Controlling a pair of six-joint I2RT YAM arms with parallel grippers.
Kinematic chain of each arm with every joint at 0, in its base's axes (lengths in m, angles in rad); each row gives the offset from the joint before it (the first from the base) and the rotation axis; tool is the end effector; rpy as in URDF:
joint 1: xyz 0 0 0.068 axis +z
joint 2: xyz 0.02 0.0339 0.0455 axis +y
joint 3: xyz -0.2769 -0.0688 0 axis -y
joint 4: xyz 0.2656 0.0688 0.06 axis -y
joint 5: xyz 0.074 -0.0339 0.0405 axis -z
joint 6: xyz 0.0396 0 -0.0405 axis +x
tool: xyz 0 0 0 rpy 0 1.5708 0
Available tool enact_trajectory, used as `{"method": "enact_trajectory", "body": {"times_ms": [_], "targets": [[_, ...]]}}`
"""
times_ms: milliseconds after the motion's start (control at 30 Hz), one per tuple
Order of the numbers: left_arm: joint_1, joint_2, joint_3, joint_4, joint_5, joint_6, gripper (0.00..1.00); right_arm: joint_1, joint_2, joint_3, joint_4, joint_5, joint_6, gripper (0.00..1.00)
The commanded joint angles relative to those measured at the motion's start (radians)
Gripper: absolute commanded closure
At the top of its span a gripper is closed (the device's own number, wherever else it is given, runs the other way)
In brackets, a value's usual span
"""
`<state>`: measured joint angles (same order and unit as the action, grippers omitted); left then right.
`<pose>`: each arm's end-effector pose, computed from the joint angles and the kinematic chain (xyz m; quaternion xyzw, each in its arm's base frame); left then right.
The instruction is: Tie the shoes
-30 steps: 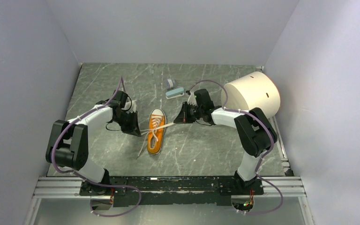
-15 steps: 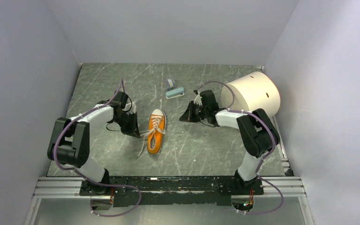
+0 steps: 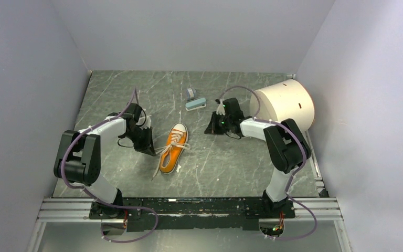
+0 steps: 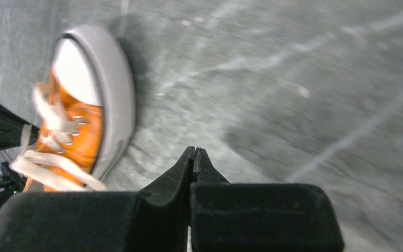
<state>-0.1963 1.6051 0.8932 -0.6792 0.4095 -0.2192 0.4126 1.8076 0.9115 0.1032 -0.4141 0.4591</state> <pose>0.2809 -0.0719 0.1536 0.0071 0.9753 -0.2163 0.0442 0.3372 0.1650 0.1342 -0.0569 0.9071 0.3291 0.2561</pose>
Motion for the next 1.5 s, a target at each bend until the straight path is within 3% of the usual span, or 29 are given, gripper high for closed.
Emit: {"method": "enact_trajectory", "body": {"times_ms": [0,100,400,433,500,600,767,1000,1133,1233,1467], "targets": [[0.011,0.016,0.017,0.011,0.095,0.041,0.95,0.096,-0.021,0.125,-0.172,-0.019,-0.154,1.0],[0.011,-0.009,0.022,0.012,0.08,0.032,0.93,0.158,-0.054,0.173,-0.264,0.026,-0.196,0.99],[0.011,-0.176,0.054,-0.011,-0.164,0.009,0.43,0.225,-0.22,0.181,-0.42,0.158,-0.167,0.59],[0.011,-0.195,0.058,-0.017,-0.192,0.003,0.27,0.225,-0.247,0.175,-0.433,0.163,-0.171,0.56],[0.011,-0.236,0.066,-0.022,-0.245,-0.005,0.16,0.225,-0.3,0.161,-0.455,0.177,-0.184,0.51],[0.011,-0.303,0.073,0.002,-0.257,0.013,0.14,0.222,-0.352,0.144,-0.478,0.197,-0.212,0.45],[-0.002,-0.325,0.085,0.08,-0.054,0.041,0.18,0.191,-0.345,0.161,-0.469,0.142,-0.258,0.42],[-0.022,-0.295,0.067,0.107,0.148,-0.015,0.17,0.167,-0.197,0.192,-0.358,-0.198,-0.261,0.39],[-0.025,-0.265,0.079,0.053,0.19,-0.003,0.23,0.195,-0.13,0.194,-0.288,-0.261,-0.218,0.39],[-0.027,-0.226,0.048,-0.018,0.221,0.05,0.33,0.197,-0.102,0.165,-0.207,-0.301,-0.168,0.4],[-0.049,-0.184,0.014,-0.009,0.282,0.138,0.4,0.202,-0.09,0.14,-0.198,-0.304,-0.171,0.42]]}}
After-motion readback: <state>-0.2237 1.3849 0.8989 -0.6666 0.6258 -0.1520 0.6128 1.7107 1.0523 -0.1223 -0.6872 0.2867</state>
